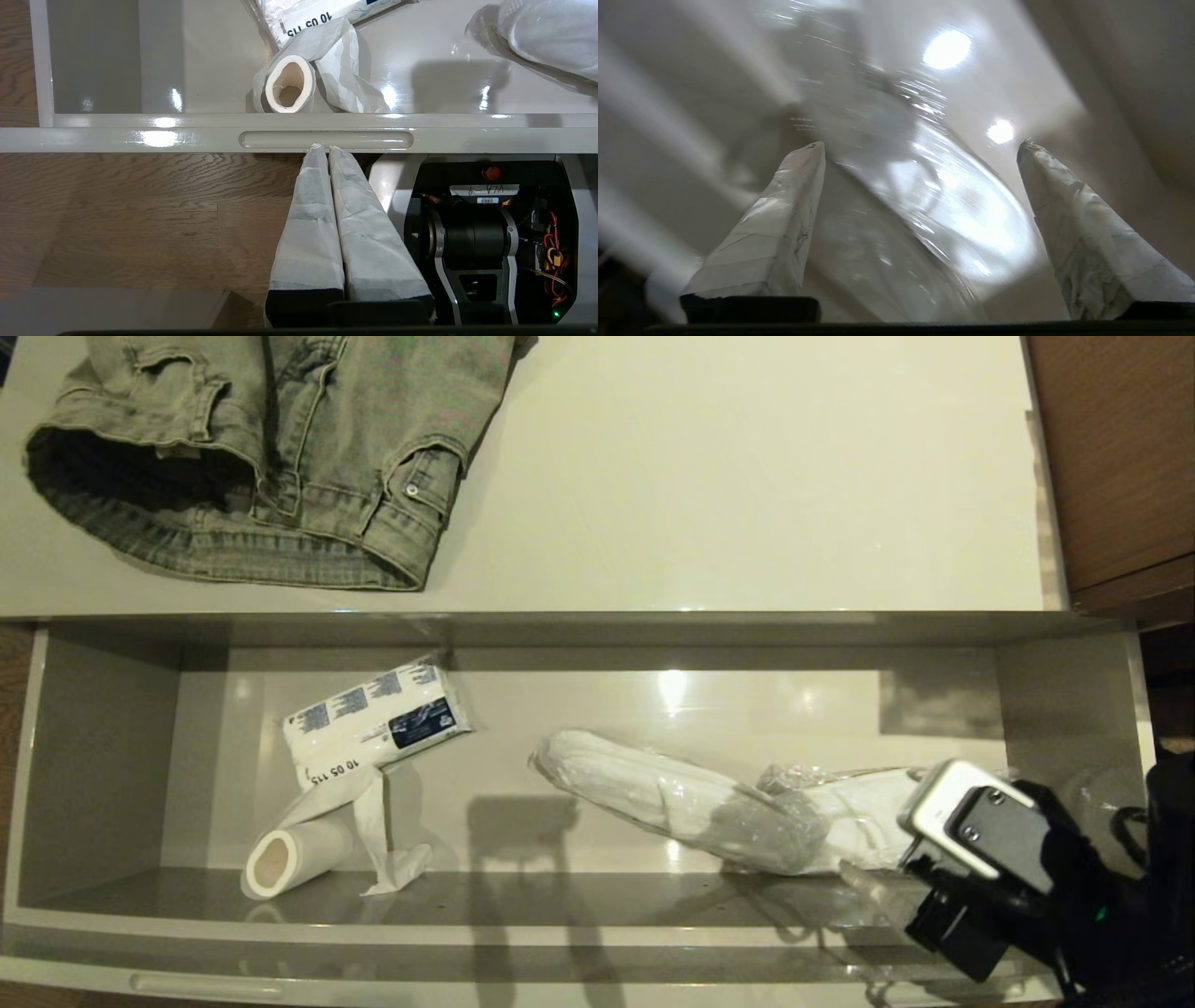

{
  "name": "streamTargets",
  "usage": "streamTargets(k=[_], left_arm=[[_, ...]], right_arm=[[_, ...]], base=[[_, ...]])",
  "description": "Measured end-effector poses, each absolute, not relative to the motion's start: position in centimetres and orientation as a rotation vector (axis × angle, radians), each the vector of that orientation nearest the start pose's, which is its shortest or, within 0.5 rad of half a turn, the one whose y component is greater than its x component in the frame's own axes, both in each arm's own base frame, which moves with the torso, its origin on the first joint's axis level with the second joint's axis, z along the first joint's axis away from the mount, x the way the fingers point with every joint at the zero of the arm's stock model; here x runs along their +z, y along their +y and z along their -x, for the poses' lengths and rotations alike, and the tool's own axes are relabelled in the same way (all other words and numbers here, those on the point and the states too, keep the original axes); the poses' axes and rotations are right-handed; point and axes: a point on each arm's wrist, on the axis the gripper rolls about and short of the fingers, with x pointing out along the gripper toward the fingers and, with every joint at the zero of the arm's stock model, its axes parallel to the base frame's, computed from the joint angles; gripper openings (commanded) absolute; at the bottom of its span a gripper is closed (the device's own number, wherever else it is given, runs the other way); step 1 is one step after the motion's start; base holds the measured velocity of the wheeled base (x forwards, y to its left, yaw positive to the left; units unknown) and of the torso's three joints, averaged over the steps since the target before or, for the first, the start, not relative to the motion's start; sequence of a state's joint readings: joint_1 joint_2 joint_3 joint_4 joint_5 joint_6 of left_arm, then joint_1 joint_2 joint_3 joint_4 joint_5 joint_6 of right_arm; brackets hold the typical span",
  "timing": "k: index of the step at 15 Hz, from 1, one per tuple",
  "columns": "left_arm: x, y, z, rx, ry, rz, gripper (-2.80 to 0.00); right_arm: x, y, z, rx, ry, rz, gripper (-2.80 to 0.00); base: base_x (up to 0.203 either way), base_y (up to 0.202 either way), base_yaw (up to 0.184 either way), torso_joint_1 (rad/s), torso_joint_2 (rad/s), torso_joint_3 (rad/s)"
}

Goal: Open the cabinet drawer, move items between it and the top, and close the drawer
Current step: Put the disposable slippers in the drawer, then close the drawer

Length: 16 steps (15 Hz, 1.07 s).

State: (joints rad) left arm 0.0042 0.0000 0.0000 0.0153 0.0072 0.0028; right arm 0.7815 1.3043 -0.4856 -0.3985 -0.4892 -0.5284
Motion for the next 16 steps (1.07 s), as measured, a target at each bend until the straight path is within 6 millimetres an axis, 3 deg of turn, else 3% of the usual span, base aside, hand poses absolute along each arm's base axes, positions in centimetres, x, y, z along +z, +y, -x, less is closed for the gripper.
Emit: streamTargets(k=[1,4,7,9,11,14,16], left_arm=[[7.4,0.0,2.3,0.011,0.015,-0.002,-2.8],[7.4,0.0,2.3,0.011,0.016,-0.002,-2.8],[7.4,0.0,2.3,0.011,0.015,-0.002,-2.8],[7.4,0.0,2.3,0.012,0.015,-0.002,-2.8],[7.4,0.0,2.3,0.011,0.015,-0.002,-2.8],[7.4,0.0,2.3,0.011,0.015,-0.002,-2.8],[7.4,0.0,2.3,0.011,0.015,-0.002,-2.8]], right_arm=[[18.0,11.2,-14.4,0.256,0.263,0.706,-2.8],[20.4,6.9,-15.2,-0.069,0.27,0.517,-2.8],[23.6,2.9,-13.1,-0.262,0.277,0.383,-2.8],[25.7,1.4,-9.5,-0.268,0.267,0.336,-2.8],[27.0,0.1,-4.6,-0.221,0.267,0.298,-2.8],[26.4,-1.5,2.3,-0.18,0.3,0.254,-2.8],[25.2,-2.0,5.5,-0.187,0.317,0.22,-2.8]], base=[[0.0,0.0,0.0,0.0,0.0,0.0],[0.0,0.0,0.0,0.0,0.0,0.0],[0.0,0.0,0.0,0.0,0.0,0.0],[0.0,0.0,0.0,0.0,0.0,0.0],[0.0,0.0,0.0,0.0,0.0,0.0],[0.0,0.0,0.0,0.0,0.0,0.0],[0.0,0.0,0.0,0.0,0.0,0.0]])
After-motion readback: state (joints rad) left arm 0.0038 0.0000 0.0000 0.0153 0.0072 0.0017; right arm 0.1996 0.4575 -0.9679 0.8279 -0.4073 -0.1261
